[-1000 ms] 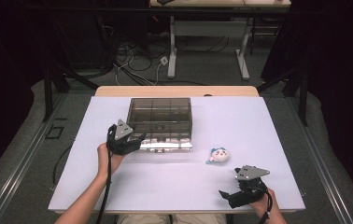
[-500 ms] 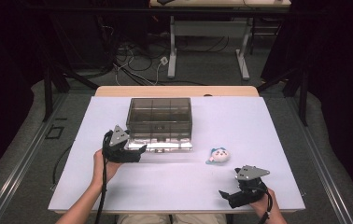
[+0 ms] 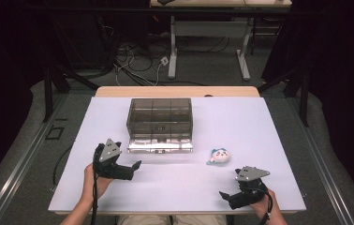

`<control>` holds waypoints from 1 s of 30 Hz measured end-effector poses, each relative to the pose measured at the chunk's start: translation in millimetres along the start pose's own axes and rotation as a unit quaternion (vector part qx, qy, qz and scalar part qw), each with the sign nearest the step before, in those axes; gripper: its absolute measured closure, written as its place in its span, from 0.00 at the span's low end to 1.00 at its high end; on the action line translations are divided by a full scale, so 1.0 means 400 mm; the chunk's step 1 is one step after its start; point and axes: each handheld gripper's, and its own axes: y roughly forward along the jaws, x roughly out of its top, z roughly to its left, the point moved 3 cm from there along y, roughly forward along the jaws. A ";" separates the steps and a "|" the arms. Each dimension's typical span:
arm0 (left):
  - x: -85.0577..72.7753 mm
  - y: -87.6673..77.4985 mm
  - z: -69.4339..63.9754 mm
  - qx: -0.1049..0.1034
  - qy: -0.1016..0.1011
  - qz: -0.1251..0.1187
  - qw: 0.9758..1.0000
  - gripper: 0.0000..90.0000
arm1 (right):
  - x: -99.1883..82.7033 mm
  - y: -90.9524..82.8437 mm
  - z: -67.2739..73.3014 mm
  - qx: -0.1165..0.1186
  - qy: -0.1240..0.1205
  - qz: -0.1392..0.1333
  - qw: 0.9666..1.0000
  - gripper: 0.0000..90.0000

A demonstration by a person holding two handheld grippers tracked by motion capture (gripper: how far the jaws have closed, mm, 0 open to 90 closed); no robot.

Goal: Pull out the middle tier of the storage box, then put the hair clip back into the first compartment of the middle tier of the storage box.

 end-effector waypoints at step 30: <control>-0.057 -0.037 -0.031 -0.010 0.004 0.009 1.000 0.00 | 0.002 0.002 -0.001 -0.003 0.006 -0.001 1.000 0.00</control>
